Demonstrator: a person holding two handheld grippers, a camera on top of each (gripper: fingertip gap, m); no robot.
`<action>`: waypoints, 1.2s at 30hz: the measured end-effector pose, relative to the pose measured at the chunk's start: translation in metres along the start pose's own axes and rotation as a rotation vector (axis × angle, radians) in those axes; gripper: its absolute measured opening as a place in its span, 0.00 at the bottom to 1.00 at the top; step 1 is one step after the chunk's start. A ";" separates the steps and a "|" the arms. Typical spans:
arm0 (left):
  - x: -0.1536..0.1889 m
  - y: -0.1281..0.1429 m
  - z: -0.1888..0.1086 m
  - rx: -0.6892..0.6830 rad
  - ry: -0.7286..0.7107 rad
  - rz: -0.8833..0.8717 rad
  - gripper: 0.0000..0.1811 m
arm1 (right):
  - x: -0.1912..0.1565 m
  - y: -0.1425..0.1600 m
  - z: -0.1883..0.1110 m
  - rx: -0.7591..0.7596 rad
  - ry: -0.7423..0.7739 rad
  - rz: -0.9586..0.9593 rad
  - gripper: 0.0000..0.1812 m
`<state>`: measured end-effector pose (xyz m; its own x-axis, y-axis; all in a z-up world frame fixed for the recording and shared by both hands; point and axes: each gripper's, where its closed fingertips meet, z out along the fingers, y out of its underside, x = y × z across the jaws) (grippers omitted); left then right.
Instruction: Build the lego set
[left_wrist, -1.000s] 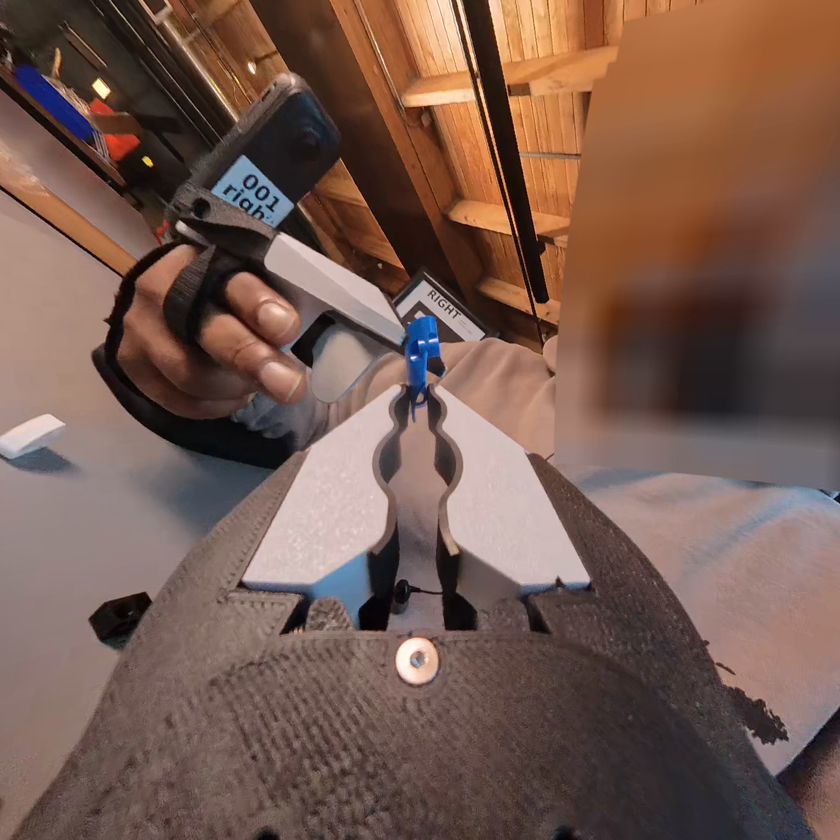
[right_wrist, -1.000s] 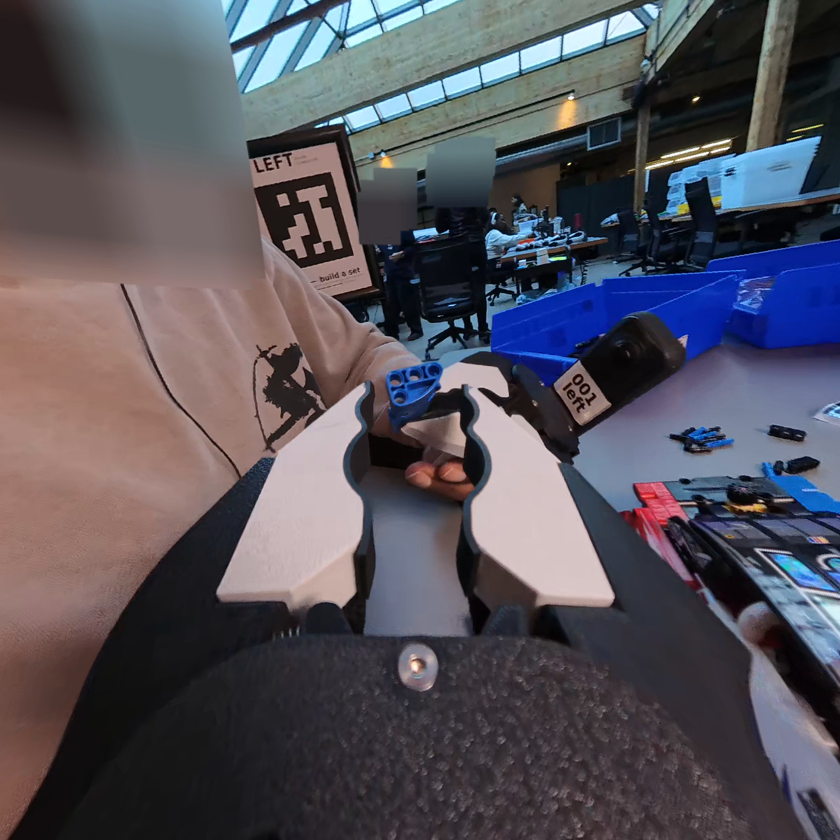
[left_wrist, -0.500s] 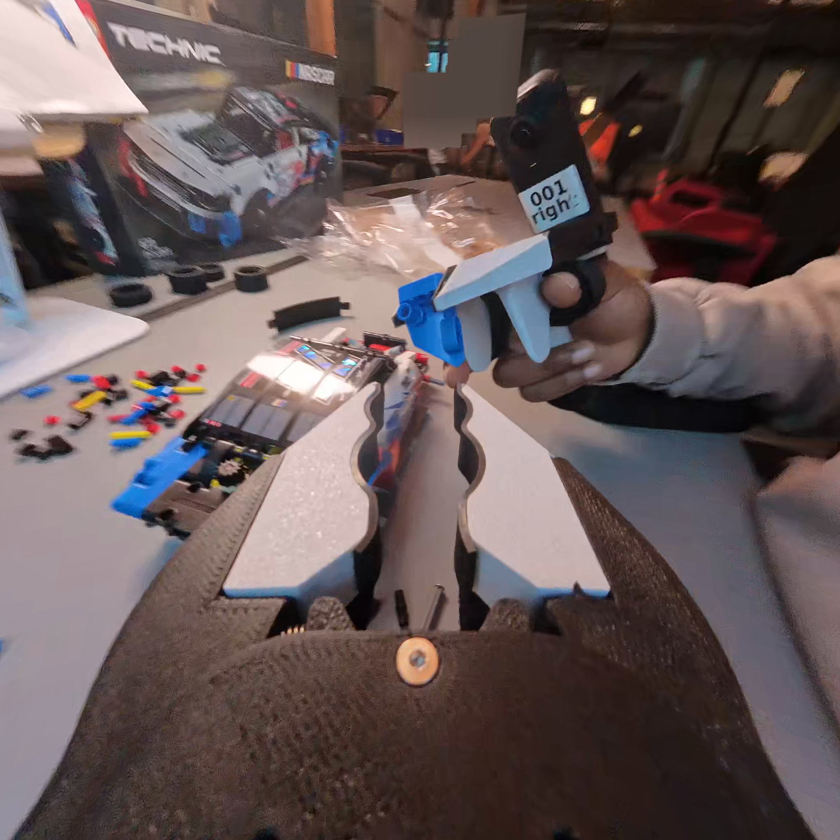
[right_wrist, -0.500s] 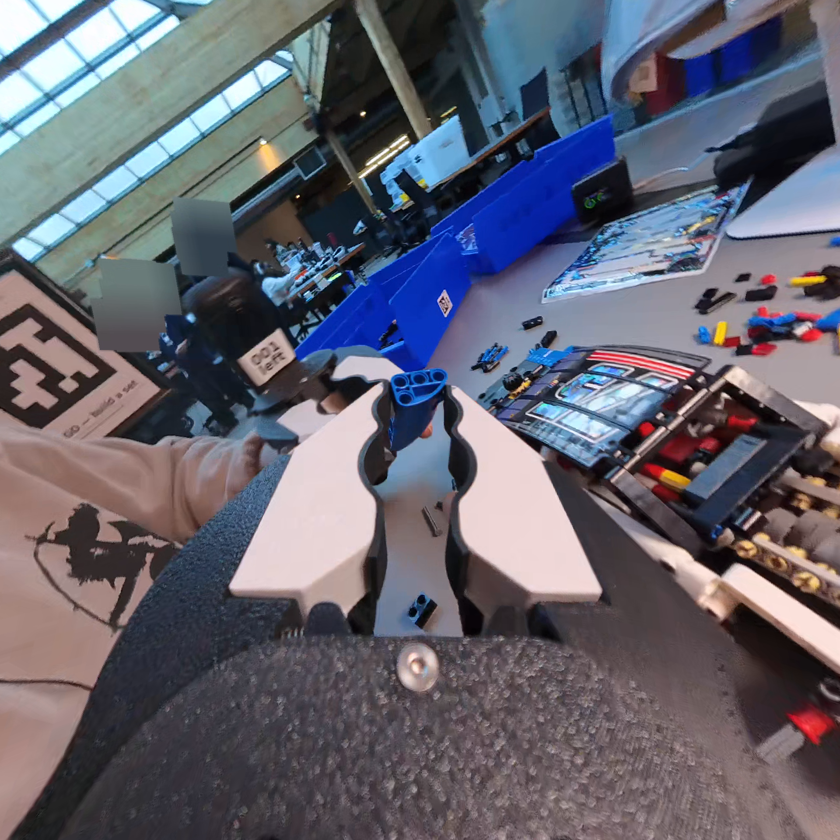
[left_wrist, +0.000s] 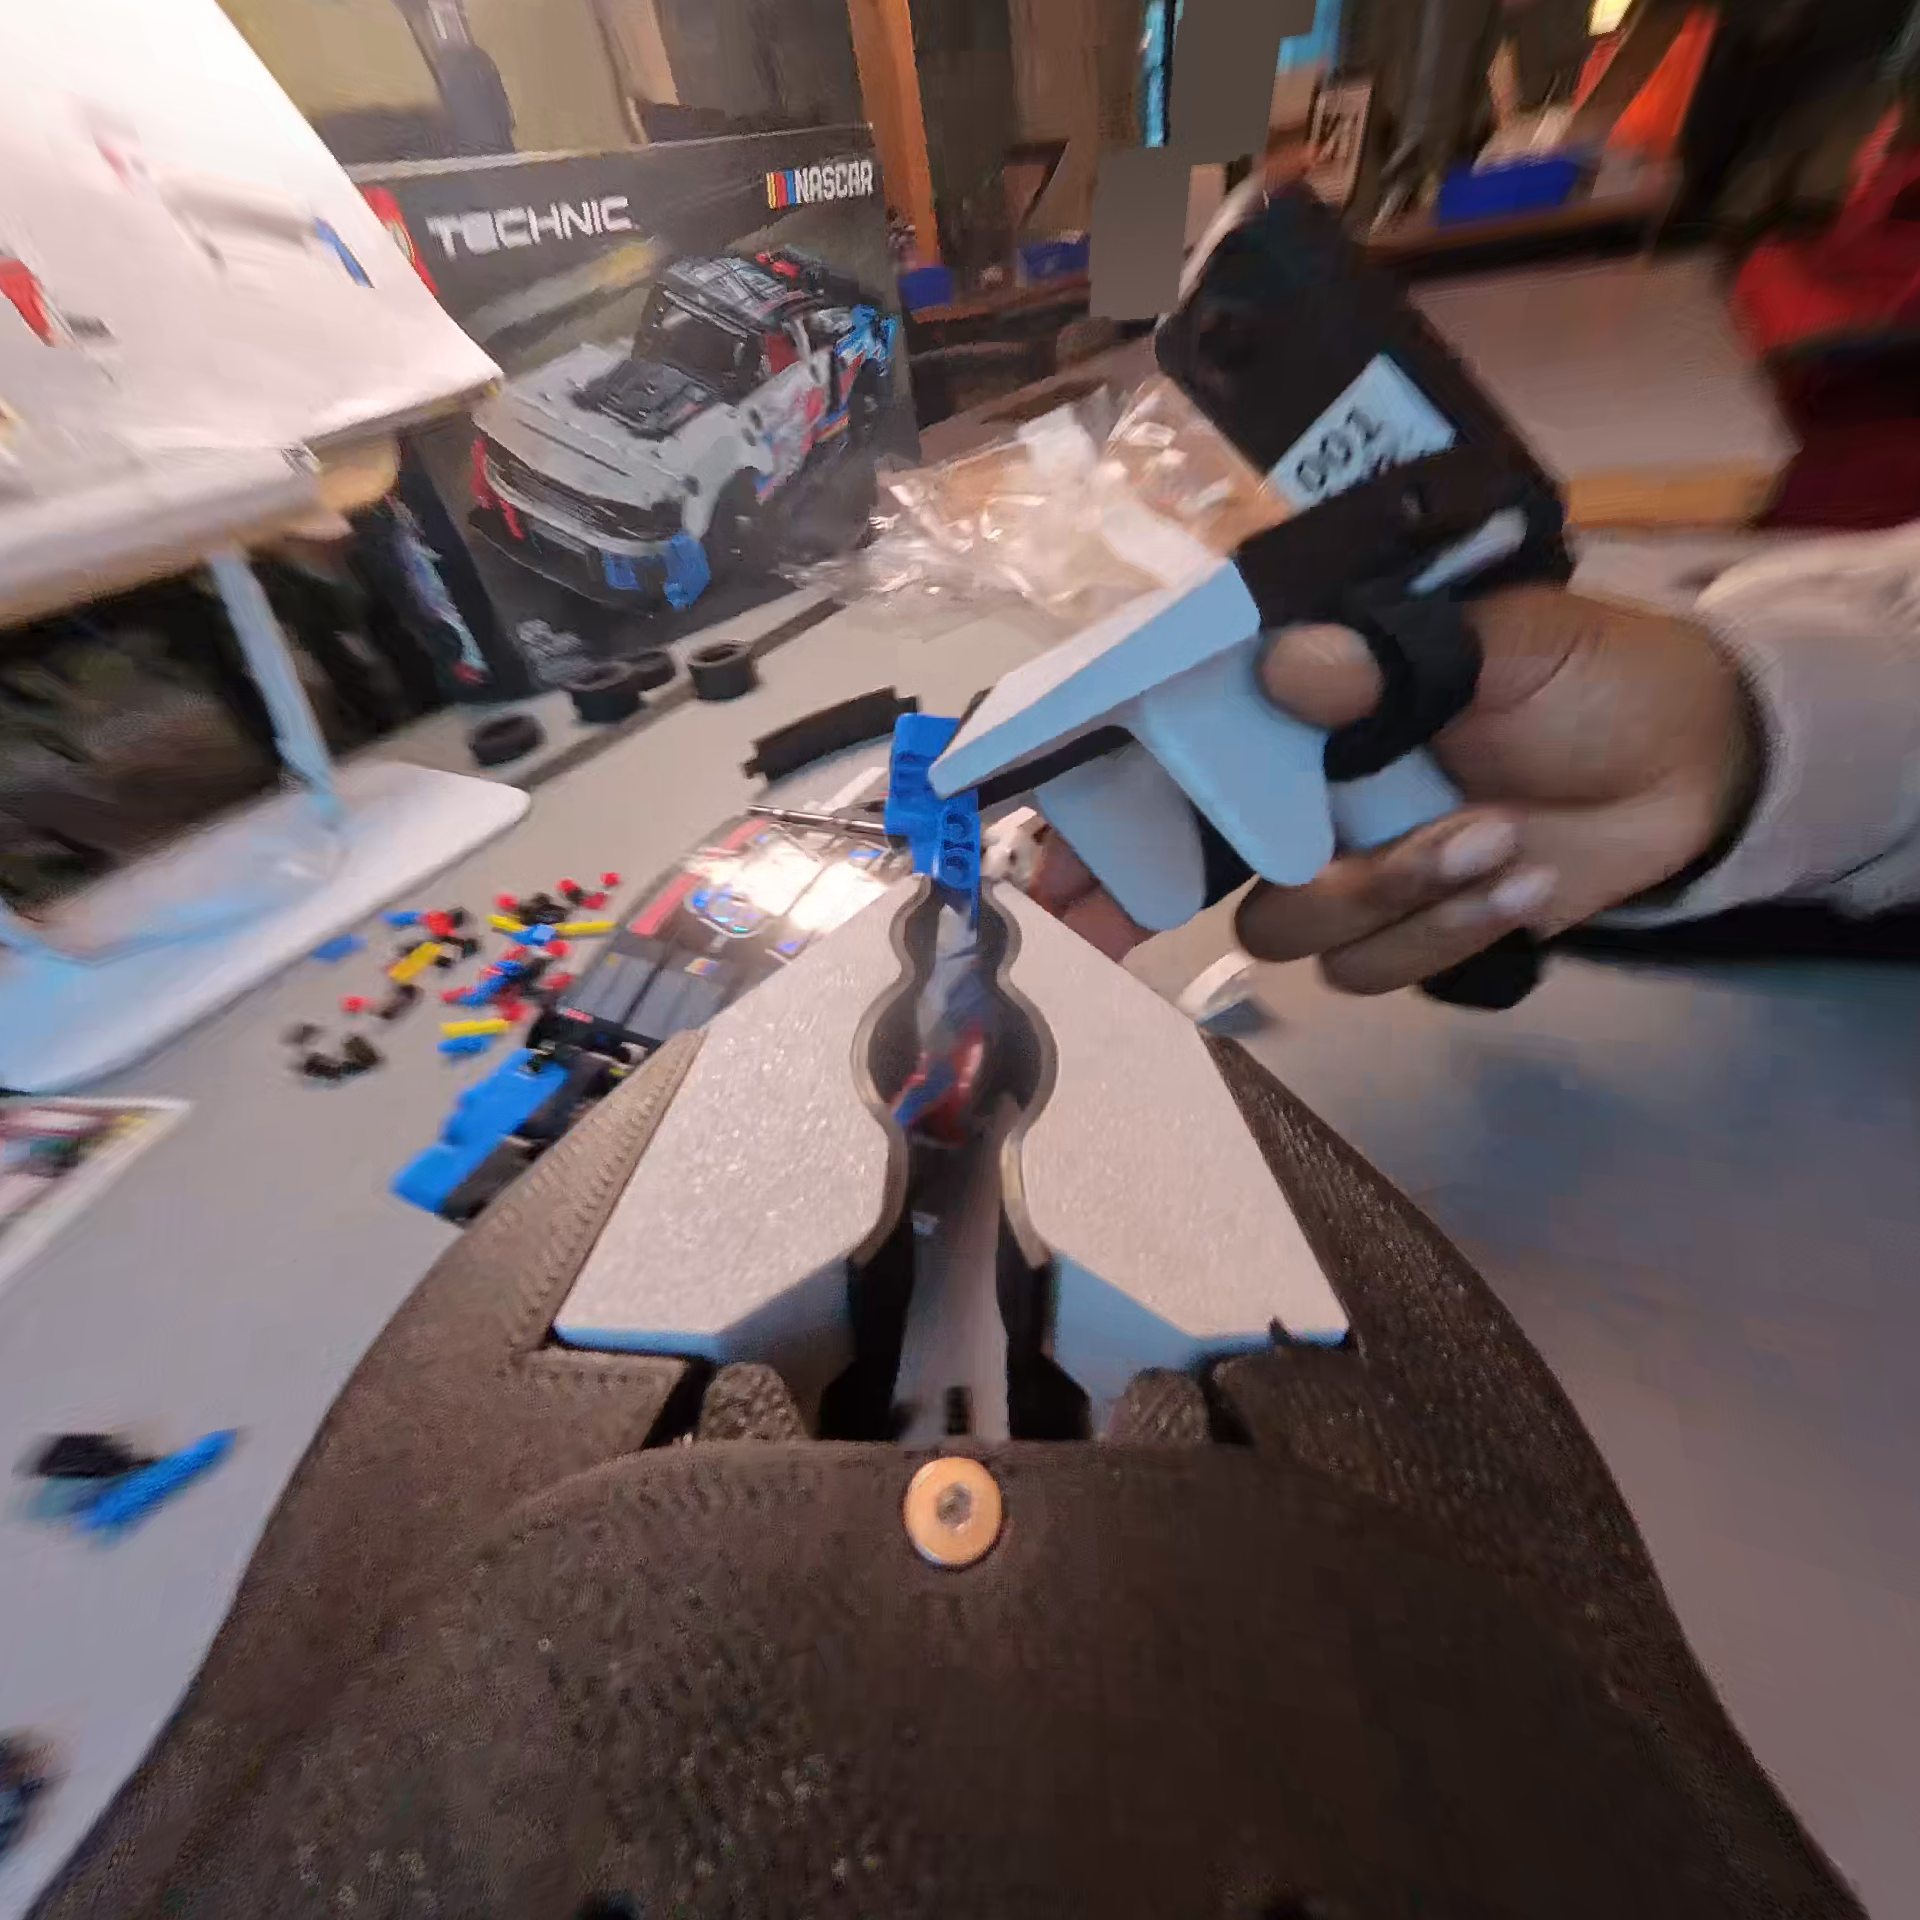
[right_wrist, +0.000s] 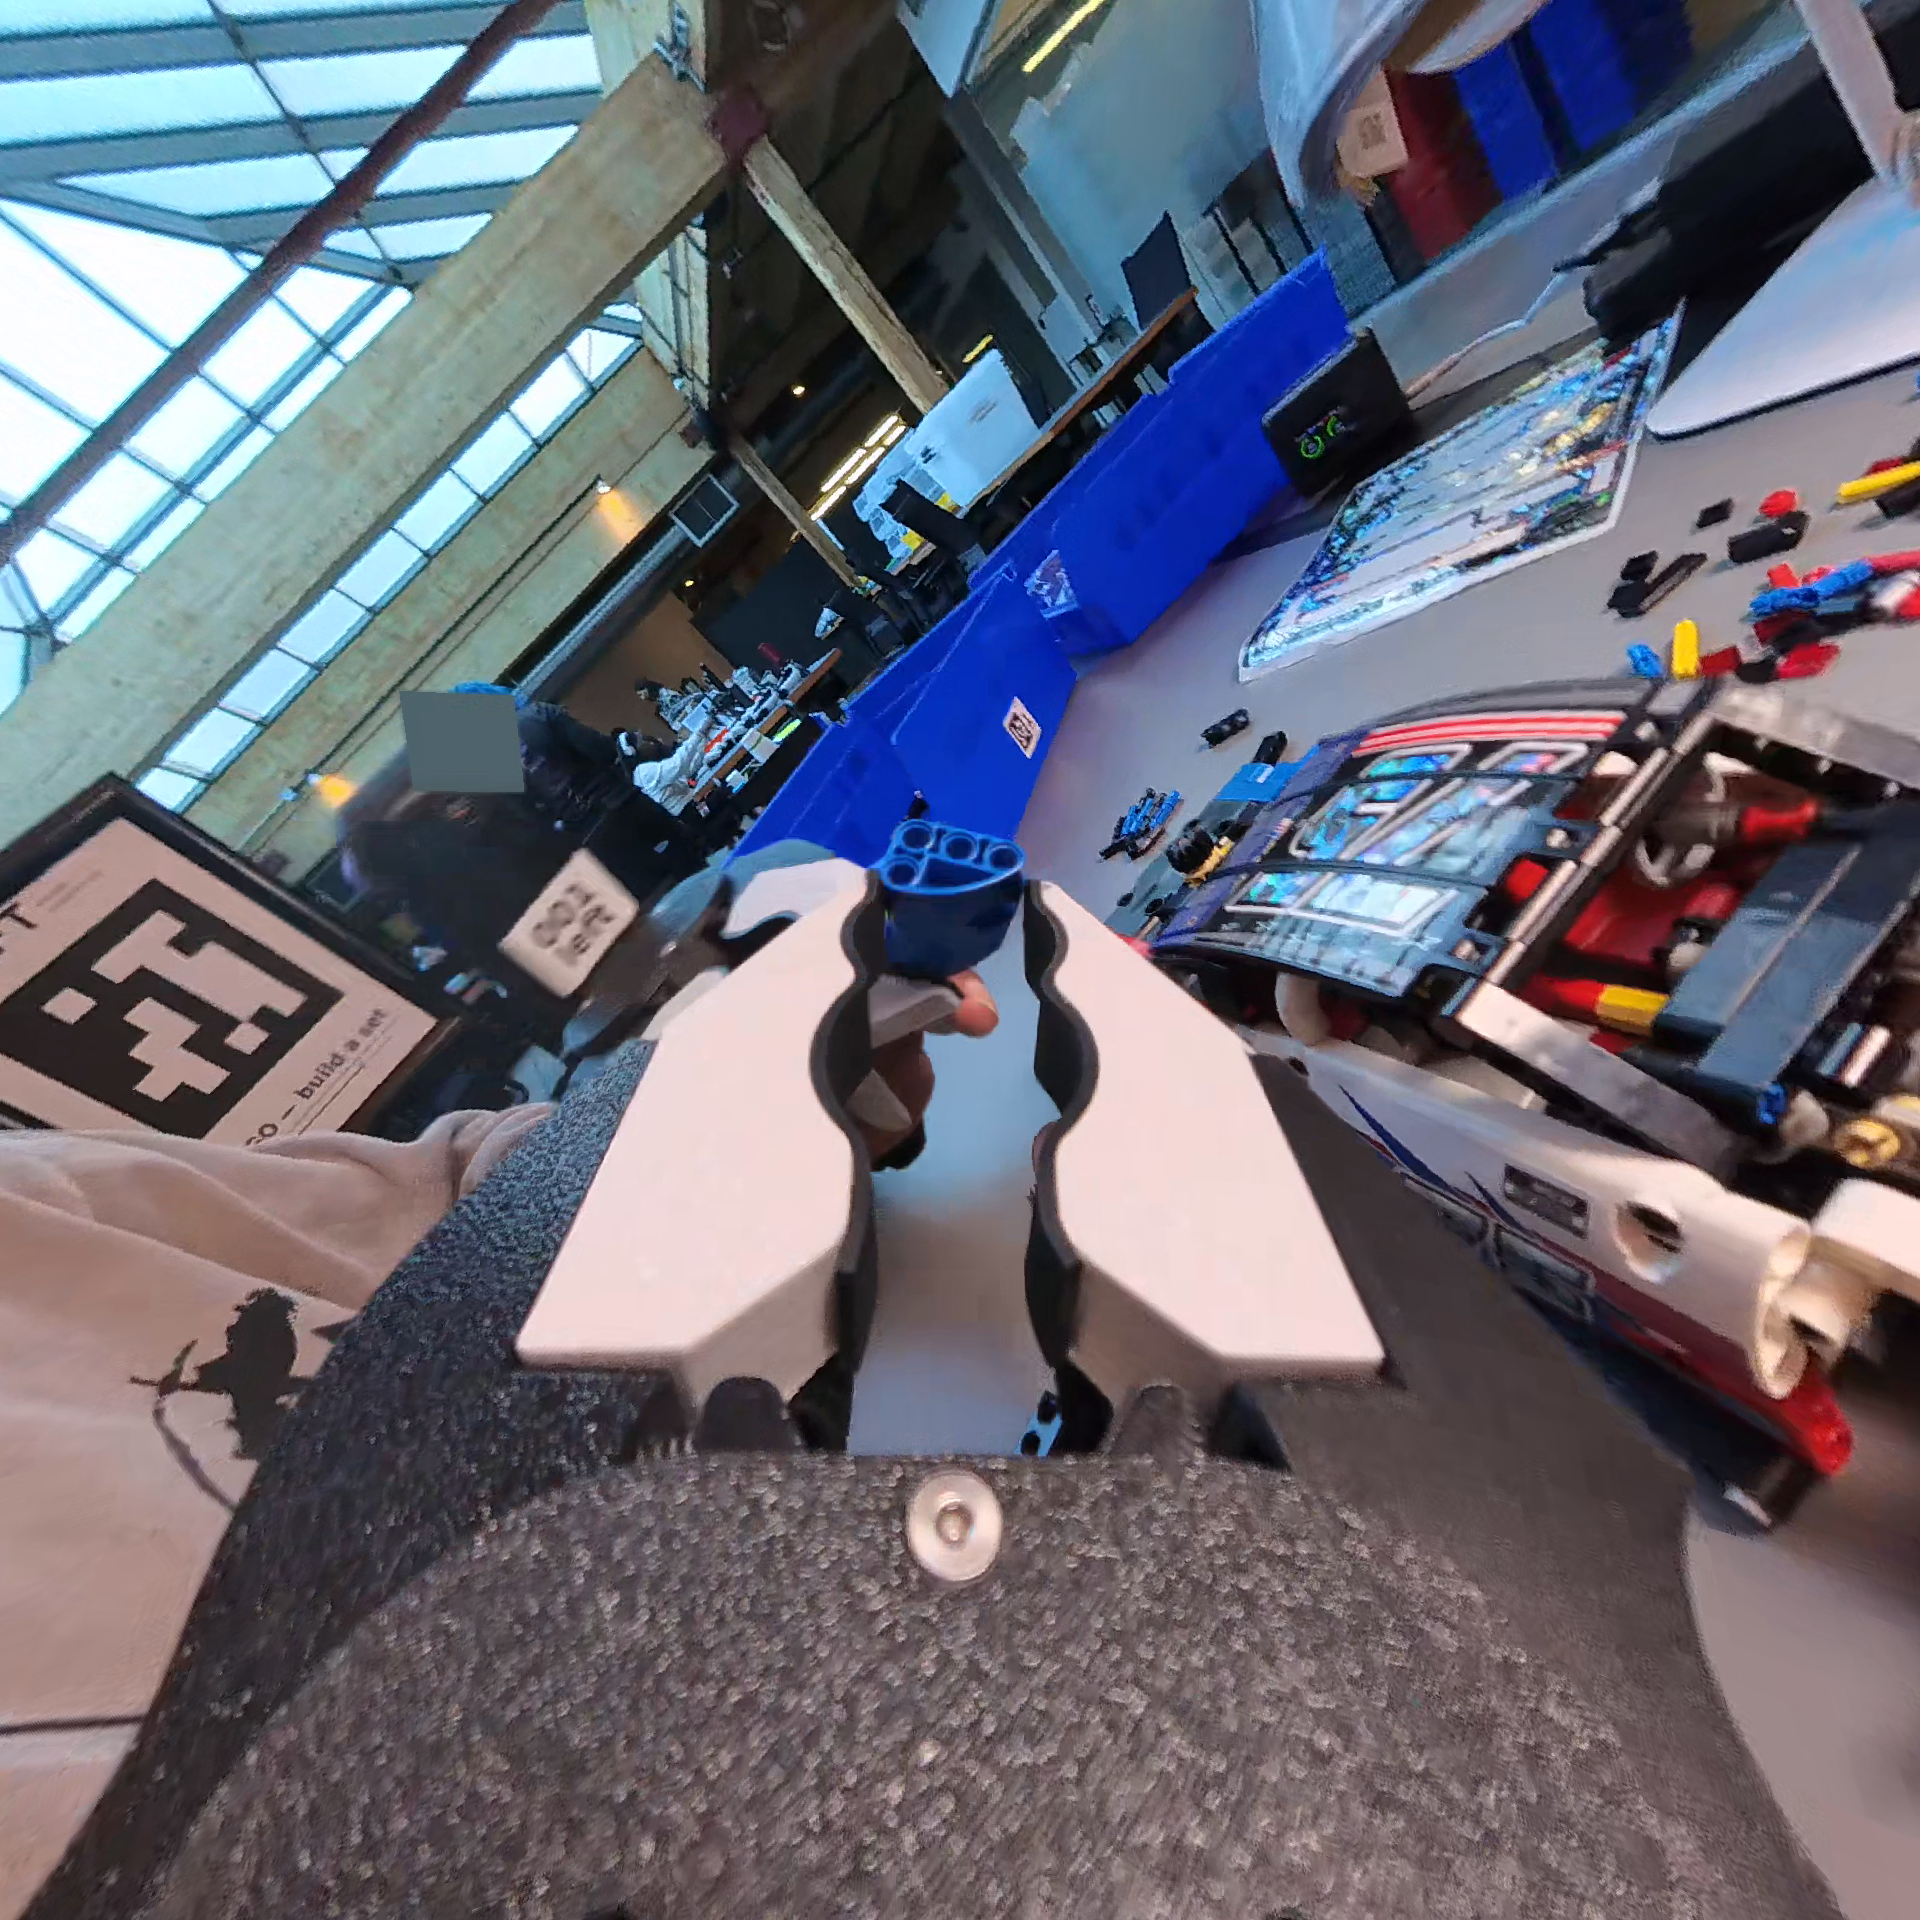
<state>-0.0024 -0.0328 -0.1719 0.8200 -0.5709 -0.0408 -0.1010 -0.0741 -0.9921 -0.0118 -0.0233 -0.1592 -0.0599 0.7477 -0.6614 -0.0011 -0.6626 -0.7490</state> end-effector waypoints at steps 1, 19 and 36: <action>0.003 -0.007 -0.003 0.057 0.106 -0.212 0.02 | -0.007 -0.005 -0.002 0.012 -0.046 -0.025 0.14; 0.013 -0.031 -0.021 0.296 0.618 -1.000 0.01 | -0.027 -0.013 -0.006 -0.012 -0.162 -0.223 0.11; 0.029 -0.014 -0.019 0.140 0.482 -0.560 0.03 | -0.026 -0.002 -0.017 -0.130 -0.242 -0.072 0.04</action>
<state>0.0120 -0.0643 -0.1572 0.3873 -0.7752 0.4990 0.3576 -0.3726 -0.8563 0.0071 -0.0407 -0.1417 -0.3012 0.7499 -0.5890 0.1128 -0.5854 -0.8029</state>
